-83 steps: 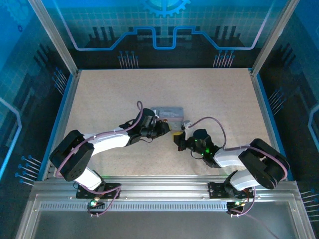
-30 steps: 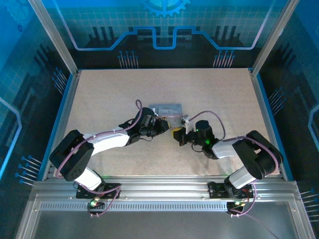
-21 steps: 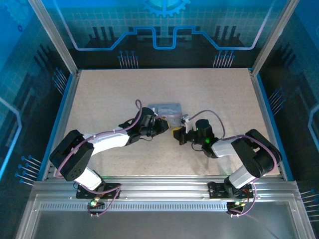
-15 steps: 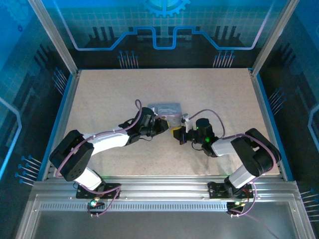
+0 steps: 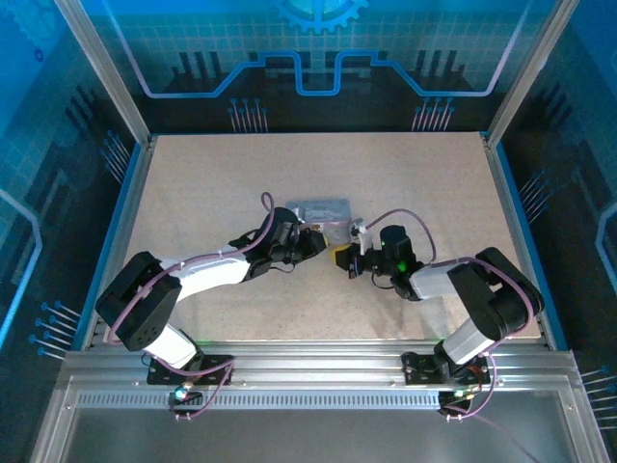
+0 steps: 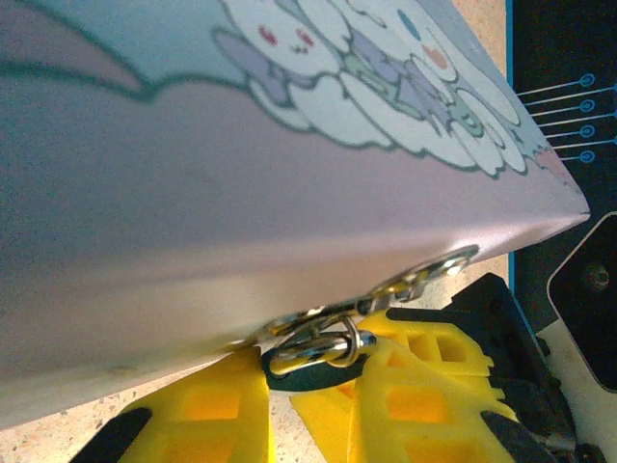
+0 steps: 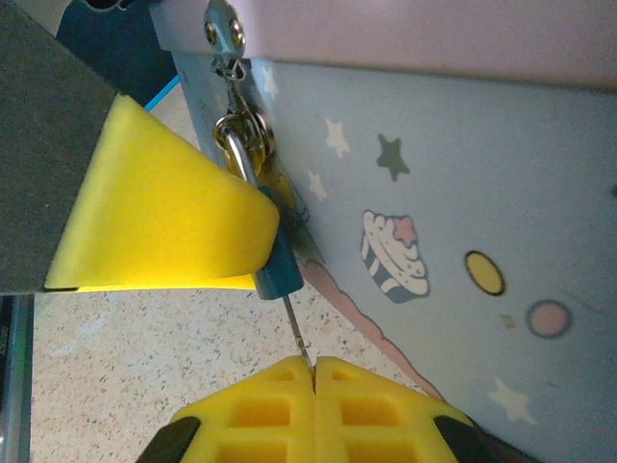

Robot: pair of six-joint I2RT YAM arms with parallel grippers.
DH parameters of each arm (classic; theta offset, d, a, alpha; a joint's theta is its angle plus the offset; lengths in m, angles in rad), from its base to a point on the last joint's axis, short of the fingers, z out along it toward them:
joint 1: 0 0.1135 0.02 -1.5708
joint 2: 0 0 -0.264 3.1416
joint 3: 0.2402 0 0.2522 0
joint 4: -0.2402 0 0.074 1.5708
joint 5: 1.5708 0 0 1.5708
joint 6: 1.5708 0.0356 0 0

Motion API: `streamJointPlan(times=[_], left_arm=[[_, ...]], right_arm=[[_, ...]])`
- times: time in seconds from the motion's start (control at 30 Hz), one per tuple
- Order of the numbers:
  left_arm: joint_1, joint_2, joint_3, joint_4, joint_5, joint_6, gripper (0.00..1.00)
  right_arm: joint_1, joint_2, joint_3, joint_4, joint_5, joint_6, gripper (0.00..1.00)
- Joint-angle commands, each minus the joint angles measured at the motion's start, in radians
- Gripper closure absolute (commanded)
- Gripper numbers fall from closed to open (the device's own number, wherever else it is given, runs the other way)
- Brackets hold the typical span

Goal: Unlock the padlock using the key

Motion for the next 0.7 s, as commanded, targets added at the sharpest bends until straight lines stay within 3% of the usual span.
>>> streamJointPlan(times=[0.0, 0.67], left_arm=[[-0.027, 0.0, 0.012, -0.038, 0.102, 0.043, 0.84], [-0.025, 0.026, -0.001, -0.004, 0.112, 0.024, 0.84]], right_arm=[[-0.03, -0.011, 0.071, 0.102, 0.01, -0.016, 1.0], [-0.037, -0.015, 0.071, 0.082, 0.031, -0.006, 1.0]])
